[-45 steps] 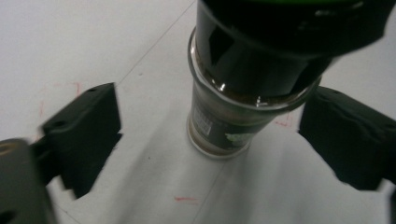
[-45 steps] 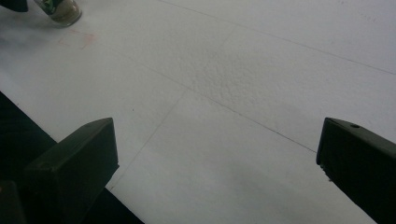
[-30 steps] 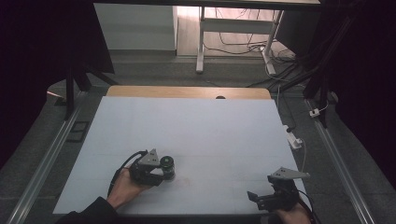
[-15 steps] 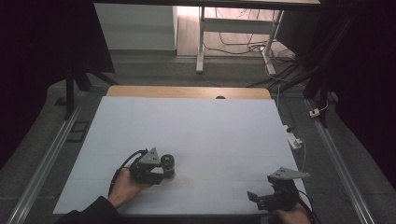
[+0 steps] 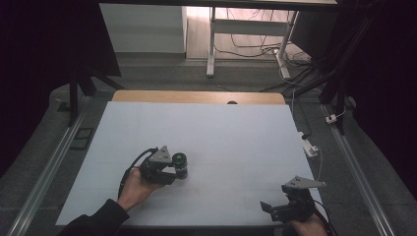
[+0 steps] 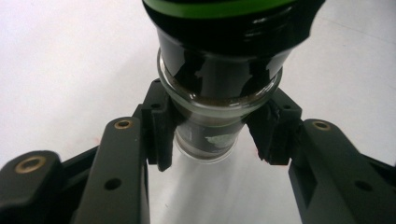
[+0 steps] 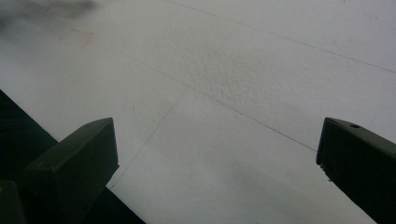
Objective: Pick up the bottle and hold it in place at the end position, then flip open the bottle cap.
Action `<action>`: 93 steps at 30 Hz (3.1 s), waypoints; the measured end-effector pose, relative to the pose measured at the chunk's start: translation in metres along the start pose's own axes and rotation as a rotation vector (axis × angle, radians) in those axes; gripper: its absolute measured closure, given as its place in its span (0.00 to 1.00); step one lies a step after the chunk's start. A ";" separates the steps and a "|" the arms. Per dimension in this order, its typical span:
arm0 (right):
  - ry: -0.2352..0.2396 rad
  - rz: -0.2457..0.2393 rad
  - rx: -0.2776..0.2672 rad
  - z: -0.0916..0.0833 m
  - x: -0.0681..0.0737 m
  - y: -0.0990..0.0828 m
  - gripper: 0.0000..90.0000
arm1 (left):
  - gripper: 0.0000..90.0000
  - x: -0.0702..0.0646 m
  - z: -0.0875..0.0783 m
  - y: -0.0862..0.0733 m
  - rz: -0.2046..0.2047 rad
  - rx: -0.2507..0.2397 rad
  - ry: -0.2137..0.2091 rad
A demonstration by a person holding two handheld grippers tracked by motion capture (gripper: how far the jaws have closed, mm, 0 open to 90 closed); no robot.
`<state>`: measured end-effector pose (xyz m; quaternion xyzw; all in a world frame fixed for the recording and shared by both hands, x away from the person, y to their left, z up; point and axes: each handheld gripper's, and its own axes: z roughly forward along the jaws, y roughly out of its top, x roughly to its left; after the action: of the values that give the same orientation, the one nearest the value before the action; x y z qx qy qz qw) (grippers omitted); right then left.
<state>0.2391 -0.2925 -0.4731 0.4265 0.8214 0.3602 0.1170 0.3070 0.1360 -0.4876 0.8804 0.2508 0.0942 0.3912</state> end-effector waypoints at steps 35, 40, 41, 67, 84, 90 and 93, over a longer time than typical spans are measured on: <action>0.006 0.005 -0.001 0.000 -0.002 -0.001 0.00 | 0.60 0.051 0.053 0.063 0.007 -0.013 0.030; 0.007 0.005 0.000 0.000 -0.001 -0.001 0.00 | 0.60 0.060 0.057 0.068 -0.002 -0.019 0.038; 0.008 0.004 0.000 0.000 -0.001 -0.001 0.00 | 0.60 0.062 0.058 0.069 -0.003 -0.018 0.040; 0.008 0.003 0.002 0.000 -0.001 -0.001 0.00 | 0.60 0.081 0.091 0.055 -0.005 -0.003 0.050; 0.013 0.002 -0.008 -0.002 -0.001 -0.001 0.00 | 0.60 0.084 0.091 0.054 -0.029 -0.005 0.035; 0.015 0.001 -0.033 -0.004 -0.001 -0.001 0.00 | 0.60 0.084 0.091 0.054 -0.031 -0.007 0.033; 0.024 -0.006 -0.047 -0.005 0.000 0.001 0.00 | 0.60 0.084 0.091 0.053 -0.032 -0.007 0.033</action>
<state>0.2374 -0.2946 -0.4684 0.4167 0.8153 0.3842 0.1183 0.4319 0.0906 -0.5126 0.8732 0.2711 0.1032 0.3917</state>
